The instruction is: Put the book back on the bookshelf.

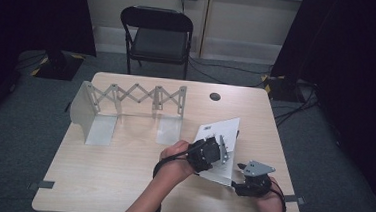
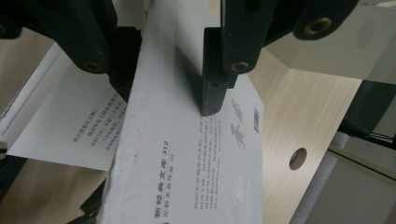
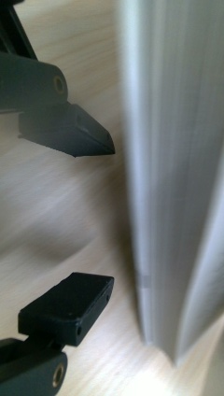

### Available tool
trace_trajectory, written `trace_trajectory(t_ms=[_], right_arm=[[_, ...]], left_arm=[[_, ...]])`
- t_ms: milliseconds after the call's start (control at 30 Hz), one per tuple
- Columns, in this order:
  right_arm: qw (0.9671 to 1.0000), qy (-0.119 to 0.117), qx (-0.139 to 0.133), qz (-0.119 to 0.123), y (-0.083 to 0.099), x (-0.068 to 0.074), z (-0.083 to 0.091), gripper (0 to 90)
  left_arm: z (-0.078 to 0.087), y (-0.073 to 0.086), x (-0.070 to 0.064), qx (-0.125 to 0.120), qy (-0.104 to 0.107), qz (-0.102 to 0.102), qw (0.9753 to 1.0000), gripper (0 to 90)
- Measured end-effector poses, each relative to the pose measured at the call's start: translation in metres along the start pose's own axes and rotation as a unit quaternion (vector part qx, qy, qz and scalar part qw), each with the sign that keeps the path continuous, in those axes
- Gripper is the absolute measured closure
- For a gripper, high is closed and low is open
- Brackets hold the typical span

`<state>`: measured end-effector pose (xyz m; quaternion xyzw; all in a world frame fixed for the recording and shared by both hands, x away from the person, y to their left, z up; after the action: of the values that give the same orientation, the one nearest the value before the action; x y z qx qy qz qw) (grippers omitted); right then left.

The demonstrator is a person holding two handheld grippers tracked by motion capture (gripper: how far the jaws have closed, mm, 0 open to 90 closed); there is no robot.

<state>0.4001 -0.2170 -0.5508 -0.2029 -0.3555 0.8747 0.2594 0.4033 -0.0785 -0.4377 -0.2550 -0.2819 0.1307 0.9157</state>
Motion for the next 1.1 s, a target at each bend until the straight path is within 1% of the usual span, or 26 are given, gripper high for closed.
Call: trace_trajectory(t_ms=[67, 100, 133, 167, 200, 233, 300, 333, 400, 433, 467, 533, 567, 667, 733, 800, 833, 900, 933, 1000, 1033, 1067, 1100], right_arm=[[0.9998, 0.012, -0.011, 0.006, -0.006, 0.001, -0.002, 30.9], [0.9997, 0.013, -0.019, 0.010, -0.011, 0.003, -0.001, 31.3], [0.9995, 0.015, -0.025, 0.010, -0.014, 0.003, 0.000, 31.3], [0.9990, 0.029, -0.026, 0.022, -0.017, 0.003, 0.001, 30.6], [0.9985, 0.035, -0.025, 0.033, -0.018, 0.003, 0.002, 31.2], [0.9982, 0.034, -0.030, 0.040, -0.021, 0.005, 0.002, 30.7], [0.9965, 0.044, -0.038, 0.059, -0.024, 0.006, 0.006, 30.9], [0.9959, 0.046, -0.040, 0.066, -0.025, 0.007, 0.007, 30.3], [0.9947, 0.054, -0.047, 0.074, -0.029, 0.007, 0.012, 29.9], [0.9937, 0.058, -0.050, 0.082, -0.031, 0.008, 0.014, 29.7], [0.9921, 0.066, -0.055, 0.092, -0.033, 0.008, 0.016, 29.7], [0.9882, 0.081, -0.059, 0.116, -0.038, 0.009, 0.021, 29.6], [0.9866, 0.085, -0.064, 0.123, -0.042, 0.010, 0.024, 29.4], [0.9834, 0.091, -0.075, 0.138, -0.047, 0.012, 0.029, 29.1], [0.9828, 0.090, -0.075, 0.143, -0.048, 0.013, 0.030, 27.8], [0.9825, 0.091, -0.076, 0.144, -0.047, 0.013, 0.030, 27.4], [0.9835, 0.089, -0.078, 0.137, -0.046, 0.013, 0.030, 27.4], [0.9829, 0.091, -0.081, 0.138, -0.046, 0.012, 0.030, 27.3], [0.9831, 0.088, -0.083, 0.138, -0.046, 0.013, 0.030, 28.0], [0.9796, 0.084, -0.087, 0.160, -0.048, 0.017, 0.031, 32.3], [0.9773, 0.078, -0.088, 0.176, -0.050, 0.020, 0.031, 39.0], [0.9756, 0.067, -0.090, 0.189, -0.051, 0.025, 0.031, 46.9], [0.9707, 0.068, -0.086, 0.214, -0.053, 0.029, 0.031, 51.4]], left_arm=[[0.000, 0.000, -0.002, 0.002, 0.002, 0.000, 1.0000, 66.4], [0.001, -0.001, -0.002, 0.003, 0.002, -0.001, 1.0000, 66.4], [0.001, -0.001, -0.002, 0.005, 0.003, -0.002, 1.0000, 66.3], [0.002, -0.002, -0.002, 0.004, 0.001, -0.001, 1.0000, 66.3], [0.004, -0.003, -0.002, 0.007, 0.007, 0.000, 1.0000, 66.4], [0.004, -0.004, -0.002, 0.006, 0.007, 0.002, 1.0000, 66.4], [0.007, -0.005, -0.002, 0.008, 0.011, 0.000, 0.9999, 66.5], [0.008, -0.006, -0.001, 0.007, 0.012, 0.005, 0.9999, 66.5], [0.010, -0.008, -0.002, 0.010, 0.017, 0.005, 0.9998, 66.6], [0.011, -0.008, -0.002, 0.013, 0.018, 0.002, 0.9998, 66.6], [0.012, -0.009, -0.002, 0.015, 0.019, -0.001, 0.9997, 66.6], [0.015, -0.010, -0.001, 0.017, 0.020, -0.001, 0.9997, 67.0], [0.017, -0.011, 0.000, 0.015, 0.020, 0.001, 0.9997, 67.3], [0.019, -0.012, 0.002, 0.013, 0.021, 0.003, 0.9997, 68.0], [0.020, -0.013, 0.003, 0.015, 0.025, 0.005, 0.9996, 68.2], [0.020, -0.014, 0.003, 0.014, 0.023, 0.007, 0.9996, 68.2], [0.020, -0.014, 0.003, 0.014, 0.024, 0.006, 0.9996, 68.2], [0.019, -0.015, 0.002, 0.017, 0.024, 0.001, 0.9996, 68.1], [0.019, -0.015, 0.001, 0.019, 0.025, -0.002, 0.9995, 68.1], [0.019, -0.015, 0.000, 0.019, 0.026, -0.002, 0.9995, 68.0], [0.019, -0.015, 0.000, 0.022, 0.027, -0.004, 0.9994, 67.9], [0.019, -0.016, 0.001, 0.019, 0.025, -0.002, 0.9995, 67.8], [0.019, -0.016, 0.001, 0.016, 0.026, -0.004, 0.9995, 67.6]])
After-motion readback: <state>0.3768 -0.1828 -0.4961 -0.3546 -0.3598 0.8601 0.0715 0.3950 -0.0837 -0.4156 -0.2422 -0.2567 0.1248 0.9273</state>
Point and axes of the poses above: each handheld gripper's, and its own axes: z roughly backward along the jaws, y roughly out of its underside, x roughly to its left, the point moved 9 cm from there along -z, roughly forward along the jaws, and after that the axes turned 1 degree about -y, right-handed, at the moved point
